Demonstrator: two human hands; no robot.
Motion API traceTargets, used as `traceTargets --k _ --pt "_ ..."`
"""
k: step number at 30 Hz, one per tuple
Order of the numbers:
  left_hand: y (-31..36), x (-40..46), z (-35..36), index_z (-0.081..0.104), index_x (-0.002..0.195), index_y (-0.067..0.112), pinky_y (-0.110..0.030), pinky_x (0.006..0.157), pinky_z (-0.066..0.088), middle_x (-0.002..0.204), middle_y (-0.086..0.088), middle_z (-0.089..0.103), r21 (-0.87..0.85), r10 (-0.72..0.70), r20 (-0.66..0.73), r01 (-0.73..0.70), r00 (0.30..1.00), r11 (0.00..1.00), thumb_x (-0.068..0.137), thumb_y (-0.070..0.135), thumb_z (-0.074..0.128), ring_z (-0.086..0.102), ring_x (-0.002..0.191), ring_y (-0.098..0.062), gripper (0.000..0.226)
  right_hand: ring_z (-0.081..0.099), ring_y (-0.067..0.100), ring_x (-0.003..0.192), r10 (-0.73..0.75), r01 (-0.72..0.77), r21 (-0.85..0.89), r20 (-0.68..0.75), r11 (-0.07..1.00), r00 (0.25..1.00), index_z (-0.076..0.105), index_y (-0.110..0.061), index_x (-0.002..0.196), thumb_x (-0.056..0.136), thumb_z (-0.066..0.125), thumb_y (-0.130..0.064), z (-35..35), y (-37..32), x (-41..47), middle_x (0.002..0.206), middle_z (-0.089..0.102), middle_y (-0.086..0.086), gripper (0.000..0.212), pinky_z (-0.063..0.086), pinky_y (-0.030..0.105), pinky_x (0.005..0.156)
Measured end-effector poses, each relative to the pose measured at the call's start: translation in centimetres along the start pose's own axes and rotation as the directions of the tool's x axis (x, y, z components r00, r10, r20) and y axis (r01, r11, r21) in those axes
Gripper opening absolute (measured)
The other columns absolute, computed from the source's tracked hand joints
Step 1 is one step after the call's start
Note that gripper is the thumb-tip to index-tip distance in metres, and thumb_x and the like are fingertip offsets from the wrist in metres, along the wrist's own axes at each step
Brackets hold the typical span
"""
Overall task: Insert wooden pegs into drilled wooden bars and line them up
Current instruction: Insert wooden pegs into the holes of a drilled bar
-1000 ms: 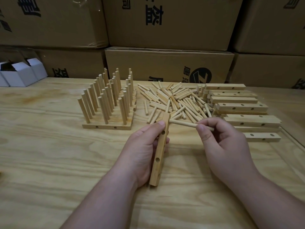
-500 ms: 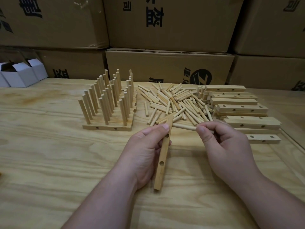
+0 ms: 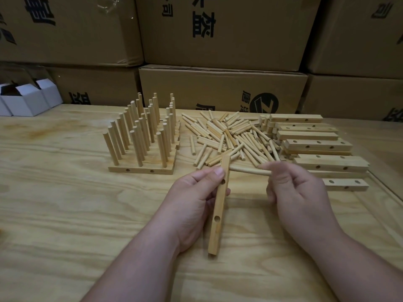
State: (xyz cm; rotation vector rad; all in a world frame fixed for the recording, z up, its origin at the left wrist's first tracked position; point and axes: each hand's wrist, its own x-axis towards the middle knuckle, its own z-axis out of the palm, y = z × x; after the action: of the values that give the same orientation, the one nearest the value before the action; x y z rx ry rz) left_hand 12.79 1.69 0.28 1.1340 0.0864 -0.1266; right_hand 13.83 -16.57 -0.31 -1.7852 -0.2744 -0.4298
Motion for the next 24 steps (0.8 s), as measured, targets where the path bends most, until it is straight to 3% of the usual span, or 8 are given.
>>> traceTargets --k 2,3,5,7,10,13,18,24 --pt "0.1 0.2 0.1 0.07 0.102 0.008 -0.023 0.065 0.054 0.072 -0.004 0.065 -0.048 -0.024 -0.056 0.021 0.998 0.999 0.09 0.026 0.065 0.063 0.064 -0.011 0.022 0.052 0.014 0.059 0.055 -0.062 0.13 0.062 0.99 0.997 0.068 -0.036 0.11 0.098 0.038 -0.061 0.2 0.3 0.0 0.069 0.055 0.007 0.041 0.046 0.023 0.053" --pt "0.2 0.3 0.2 0.071 0.104 0.006 -0.023 0.062 0.053 0.073 -0.005 0.066 -0.116 -0.051 -0.095 0.04 0.994 0.992 0.096 0.025 0.061 0.063 0.064 -0.012 0.023 0.054 0.013 0.061 0.064 -0.073 0.115 0.079 0.991 0.995 0.066 -0.037 0.113 0.098 0.039 -0.057 0.3 0.6 0.1 0.074 0.057 0.003 0.036 0.048 0.023 0.055" --pt "0.6 0.5 0.1 0.073 0.108 0.005 -0.024 0.055 0.05 0.08 -0.004 0.068 -0.281 -0.121 -0.144 0.077 0.982 0.957 0.104 0.026 0.051 0.061 0.065 -0.013 0.03 0.057 0.006 0.064 0.028 -0.021 -0.108 0.062 0.994 0.998 0.064 -0.041 0.113 0.1 0.05 -0.043 0.6 1.4 0.5 0.082 0.062 -0.007 0.019 0.048 0.02 0.06" --pt "0.9 0.6 -0.2 0.075 0.107 0.007 -0.023 0.049 0.044 0.083 -0.003 0.068 -0.379 -0.158 -0.151 0.09 0.976 0.921 0.106 0.025 0.046 0.06 0.063 -0.012 0.034 0.058 0.005 0.072 -0.034 0.074 -0.393 0.107 0.916 0.994 0.061 -0.044 0.117 0.095 0.06 -0.029 1.3 2.0 1.0 0.091 0.058 -0.018 0.026 0.044 0.013 0.063" --pt "0.9 0.7 -0.6 0.076 0.105 0.007 -0.024 0.045 0.042 0.082 -0.004 0.068 -0.392 -0.163 -0.161 0.088 0.973 0.916 0.107 0.023 0.044 0.059 0.06 -0.012 0.036 0.055 0.0 0.074 -0.077 0.232 -0.642 0.259 0.73 0.963 0.056 -0.041 0.129 0.093 0.056 -0.034 3.0 2.3 2.1 0.108 0.049 -0.025 0.037 0.047 0.022 0.068" --pt "1.0 0.7 -0.5 0.075 0.104 0.007 -0.024 0.045 0.041 0.081 -0.004 0.068 -0.398 -0.172 -0.156 0.098 0.973 0.912 0.107 0.023 0.043 0.059 0.06 -0.013 0.035 0.055 -0.001 0.089 -0.101 0.284 -0.687 0.294 0.669 0.951 0.058 -0.039 0.131 0.095 0.053 -0.029 4.3 2.5 4.2 0.119 0.049 -0.025 0.037 0.048 0.025 0.074" --pt "1.1 0.7 -0.5 0.074 0.106 0.008 -0.023 0.047 0.04 0.083 -0.003 0.067 -0.411 -0.192 -0.149 0.116 0.97 0.904 0.107 0.024 0.043 0.059 0.062 -0.012 0.035 0.048 0.01 0.13 -0.022 0.196 -0.772 0.229 0.605 0.973 0.058 -0.039 0.135 0.098 0.045 -0.022 6.0 3.3 6.8 0.144 0.048 -0.022 0.043 0.046 0.032 0.097" --pt "1.2 0.6 -0.6 0.074 0.108 0.007 -0.022 0.047 0.041 0.081 -0.003 0.069 -0.413 -0.213 -0.139 0.138 0.967 0.9 0.107 0.025 0.045 0.06 0.061 -0.011 0.035 0.055 0.012 0.114 -0.064 0.2 -0.744 0.207 0.638 0.976 0.068 -0.034 0.121 0.097 0.048 -0.017 5.5 3.3 6.2 0.123 0.059 -0.021 0.035 0.051 0.034 0.089"
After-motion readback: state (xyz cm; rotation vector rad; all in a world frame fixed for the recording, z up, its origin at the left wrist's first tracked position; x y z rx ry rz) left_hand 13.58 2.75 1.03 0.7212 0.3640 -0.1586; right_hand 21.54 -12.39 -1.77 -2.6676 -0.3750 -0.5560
